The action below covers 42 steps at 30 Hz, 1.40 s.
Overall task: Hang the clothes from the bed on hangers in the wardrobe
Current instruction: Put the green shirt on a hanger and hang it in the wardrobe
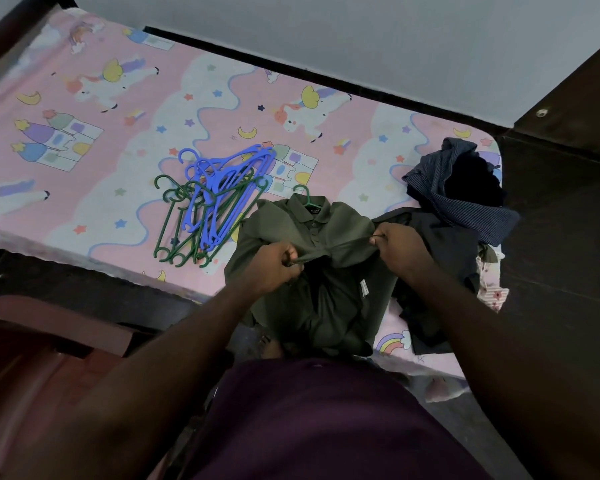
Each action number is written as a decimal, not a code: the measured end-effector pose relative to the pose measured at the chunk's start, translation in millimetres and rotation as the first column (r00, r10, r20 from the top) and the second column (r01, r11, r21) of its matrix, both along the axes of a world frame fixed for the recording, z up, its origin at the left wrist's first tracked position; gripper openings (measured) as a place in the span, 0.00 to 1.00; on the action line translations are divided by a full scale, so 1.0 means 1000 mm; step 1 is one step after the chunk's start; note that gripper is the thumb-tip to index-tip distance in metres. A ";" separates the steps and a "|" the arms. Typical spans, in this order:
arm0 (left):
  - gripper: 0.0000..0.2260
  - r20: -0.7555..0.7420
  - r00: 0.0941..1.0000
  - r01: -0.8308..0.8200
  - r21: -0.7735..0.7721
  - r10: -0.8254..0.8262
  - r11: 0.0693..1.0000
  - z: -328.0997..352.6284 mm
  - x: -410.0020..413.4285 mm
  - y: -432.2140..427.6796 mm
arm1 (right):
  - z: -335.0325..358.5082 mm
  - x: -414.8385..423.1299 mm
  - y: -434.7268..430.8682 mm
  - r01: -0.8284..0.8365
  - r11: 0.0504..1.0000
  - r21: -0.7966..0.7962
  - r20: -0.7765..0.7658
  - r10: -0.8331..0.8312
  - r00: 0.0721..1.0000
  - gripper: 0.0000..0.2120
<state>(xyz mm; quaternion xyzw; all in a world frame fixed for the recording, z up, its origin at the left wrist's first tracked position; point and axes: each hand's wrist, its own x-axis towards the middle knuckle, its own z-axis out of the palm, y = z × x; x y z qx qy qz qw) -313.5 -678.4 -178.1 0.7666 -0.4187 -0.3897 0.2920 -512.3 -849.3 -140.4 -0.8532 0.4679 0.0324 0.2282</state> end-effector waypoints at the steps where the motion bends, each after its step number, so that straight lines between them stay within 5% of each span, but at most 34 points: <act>1: 0.07 0.026 1.000 -0.001 -0.001 0.001 1.000 0.001 -0.001 0.002 | 0.001 -0.002 0.001 0.001 1.000 0.003 -0.010 -0.001 1.000 0.09; 9: 0.05 0.345 0.933 -0.063 -0.128 0.104 0.990 0.033 -0.003 -0.007 | 0.022 -0.009 -0.007 -0.035 0.996 0.087 0.004 0.035 0.999 0.11; 12: 0.04 0.315 0.922 -0.188 -0.141 0.224 0.972 0.051 -0.017 -0.011 | 0.030 -0.012 -0.001 -0.053 0.990 0.132 0.084 0.042 0.996 0.12; 16: 0.08 0.300 0.898 -0.327 -0.037 0.323 0.944 0.056 -0.053 0.005 | 0.017 -0.028 0.028 0.032 0.935 0.353 0.289 -0.141 0.947 0.12; 20: 0.05 0.335 0.862 -0.433 0.091 0.382 0.897 0.049 -0.082 0.025 | -0.013 -0.041 0.057 0.115 0.818 0.563 0.326 -0.347 0.879 0.10; 24: 0.10 0.191 0.860 -0.491 0.049 0.474 0.870 0.047 -0.107 0.028 | -0.026 -0.043 0.072 0.095 0.759 0.644 0.335 -0.392 0.857 0.09; 33: 0.06 -0.161 0.830 -0.535 0.038 0.534 0.844 0.030 -0.152 0.019 | -0.022 -0.049 0.092 0.104 0.551 0.828 0.285 -0.573 0.768 0.05; 42: 0.05 -0.273 0.792 -0.553 0.060 0.546 0.831 0.030 -0.158 0.016 | -0.017 -0.060 0.089 0.011 0.630 0.777 0.353 -0.449 0.821 0.16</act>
